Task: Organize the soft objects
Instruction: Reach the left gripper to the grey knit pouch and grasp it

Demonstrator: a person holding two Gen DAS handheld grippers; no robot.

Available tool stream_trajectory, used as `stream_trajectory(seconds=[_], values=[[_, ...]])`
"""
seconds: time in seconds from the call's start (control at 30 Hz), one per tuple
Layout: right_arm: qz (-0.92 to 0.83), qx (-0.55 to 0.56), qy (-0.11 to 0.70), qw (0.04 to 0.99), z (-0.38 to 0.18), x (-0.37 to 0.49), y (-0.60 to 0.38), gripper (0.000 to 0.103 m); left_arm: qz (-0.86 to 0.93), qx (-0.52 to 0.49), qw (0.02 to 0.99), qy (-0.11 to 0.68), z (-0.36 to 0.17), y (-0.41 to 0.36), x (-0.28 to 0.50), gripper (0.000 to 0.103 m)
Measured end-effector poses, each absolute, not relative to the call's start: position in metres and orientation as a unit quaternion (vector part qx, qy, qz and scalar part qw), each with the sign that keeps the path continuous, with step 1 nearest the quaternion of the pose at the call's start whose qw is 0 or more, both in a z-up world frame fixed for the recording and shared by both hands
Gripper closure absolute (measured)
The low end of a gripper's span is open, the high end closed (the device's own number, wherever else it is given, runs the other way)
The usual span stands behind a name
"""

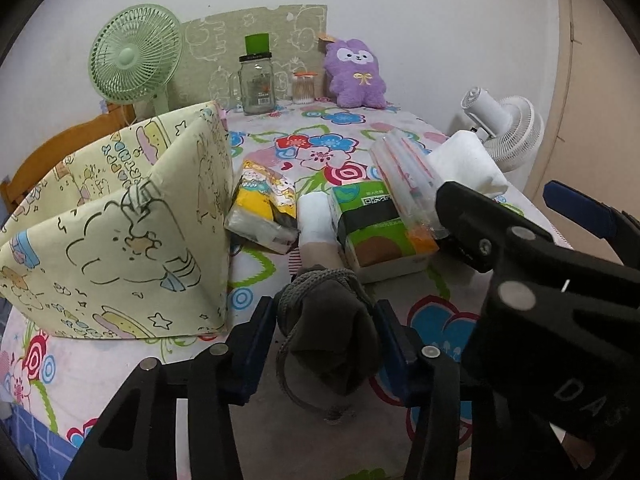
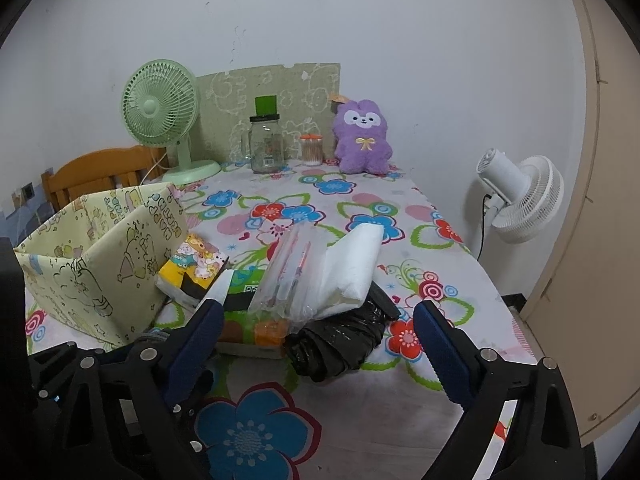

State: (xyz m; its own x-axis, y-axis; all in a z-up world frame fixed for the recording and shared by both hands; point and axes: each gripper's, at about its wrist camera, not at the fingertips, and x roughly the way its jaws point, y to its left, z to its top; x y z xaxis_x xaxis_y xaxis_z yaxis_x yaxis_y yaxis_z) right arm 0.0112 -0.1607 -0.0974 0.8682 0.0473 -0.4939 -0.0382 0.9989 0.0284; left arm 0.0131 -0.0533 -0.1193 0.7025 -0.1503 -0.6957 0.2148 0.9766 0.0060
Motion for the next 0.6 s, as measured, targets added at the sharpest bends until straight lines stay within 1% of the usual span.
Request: stream_trajectory(seconds=[0.2,0.27,0.33,0.53,0.6], values=[[0.020,0.007,0.251,0.968,-0.095,0.012,-0.162,0.017,-0.094,0.054,0.927,0.358,-0.112,-0.060,0.011,0.057],[0.022,0.004,0.249,0.968,-0.093,0.013,-0.162,0.018,-0.097,0.057,0.929,0.353,-0.109,-0.062,0.011,0.057],[0.027,0.003,0.247,0.969,-0.089,0.014,-0.163,0.021,-0.099,0.057,0.930,0.349,-0.106,-0.065,0.011,0.057],[0.033,-0.002,0.246,0.969,-0.080,0.021,-0.160,0.023,-0.104,0.048,0.933,0.342,-0.095,-0.066,0.022,0.057],[0.034,-0.001,0.249,0.968,-0.079,0.025,-0.159,0.025,-0.105,0.041,0.933,0.341,-0.091,-0.065,0.027,0.057]])
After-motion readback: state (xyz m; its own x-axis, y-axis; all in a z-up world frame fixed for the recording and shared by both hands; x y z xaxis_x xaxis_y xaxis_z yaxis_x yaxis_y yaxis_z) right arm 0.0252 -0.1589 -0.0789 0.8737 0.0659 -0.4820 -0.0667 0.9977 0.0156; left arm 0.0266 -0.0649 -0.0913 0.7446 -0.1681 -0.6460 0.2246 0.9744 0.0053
